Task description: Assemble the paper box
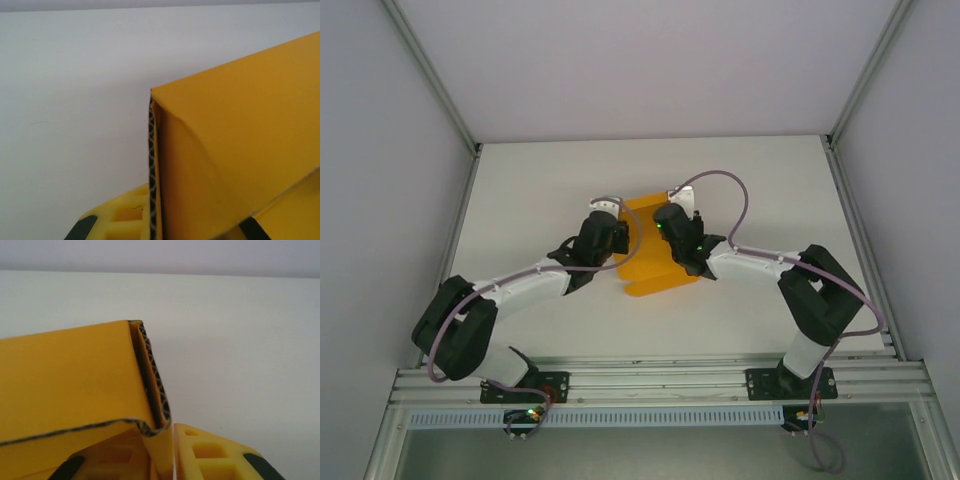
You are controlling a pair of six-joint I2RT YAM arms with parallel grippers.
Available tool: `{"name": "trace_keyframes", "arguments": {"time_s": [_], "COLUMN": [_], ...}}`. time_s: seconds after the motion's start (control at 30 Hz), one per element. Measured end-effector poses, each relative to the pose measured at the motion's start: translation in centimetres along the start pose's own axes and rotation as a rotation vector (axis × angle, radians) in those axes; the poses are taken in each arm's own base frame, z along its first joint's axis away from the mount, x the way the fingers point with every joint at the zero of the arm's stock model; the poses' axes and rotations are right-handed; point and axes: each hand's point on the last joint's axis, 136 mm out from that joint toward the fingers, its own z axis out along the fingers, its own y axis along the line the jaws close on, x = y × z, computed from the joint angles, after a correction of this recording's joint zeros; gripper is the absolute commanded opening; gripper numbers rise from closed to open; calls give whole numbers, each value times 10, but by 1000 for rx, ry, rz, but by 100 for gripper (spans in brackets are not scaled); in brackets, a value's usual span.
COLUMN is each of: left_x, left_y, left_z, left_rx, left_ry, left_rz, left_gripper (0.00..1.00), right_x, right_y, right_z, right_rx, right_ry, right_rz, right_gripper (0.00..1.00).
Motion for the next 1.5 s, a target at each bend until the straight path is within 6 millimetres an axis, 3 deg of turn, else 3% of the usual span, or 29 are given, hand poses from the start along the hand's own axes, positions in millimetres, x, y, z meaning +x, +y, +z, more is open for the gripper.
{"name": "trace_keyframes", "arguments": {"time_s": [0.17, 0.27, 0.3, 0.43, 0.57, 0.73, 0.87, 1.0, 1.2, 1.5], "left_x": [4, 2, 2, 2, -7, -29, -31, -9, 40, 92], "left_y": [13, 17, 18, 24, 36, 25, 5, -10, -35, -45], "left_z": [3, 4, 5, 10, 14, 12, 0, -7, -4, 43], "left_rx": [-40, -48, -48, -26, 30, 158, 262, 322, 367, 342], "left_ry": [21, 20, 22, 43, 103, 222, 362, 521, 716, 875], "left_rz": [0, -1, 4, 32, 143, 437, 731, 987, 1346, 1561], "left_gripper": [0, 0, 0, 0, 0, 0, 0, 0, 0, 1], "right_x": [8, 5, 2, -11, -29, -43, -26, 3, 43, 55], "right_y": [5, 14, 19, 28, 11, -46, -103, -136, -158, -162], "right_z": [-4, -17, -24, -55, -89, -112, -114, -119, -124, -122], "right_rx": [-196, -321, -371, -502, -524, -402, -243, -153, -97, -98], "right_ry": [3, -3, -11, -50, -92, -56, 49, 132, 239, 285], "right_rz": [-47, -66, -72, -64, -14, 112, 205, 257, 304, 334], "right_gripper": [74, 97, 100, 100, 100, 100, 100, 100, 100, 100]}}
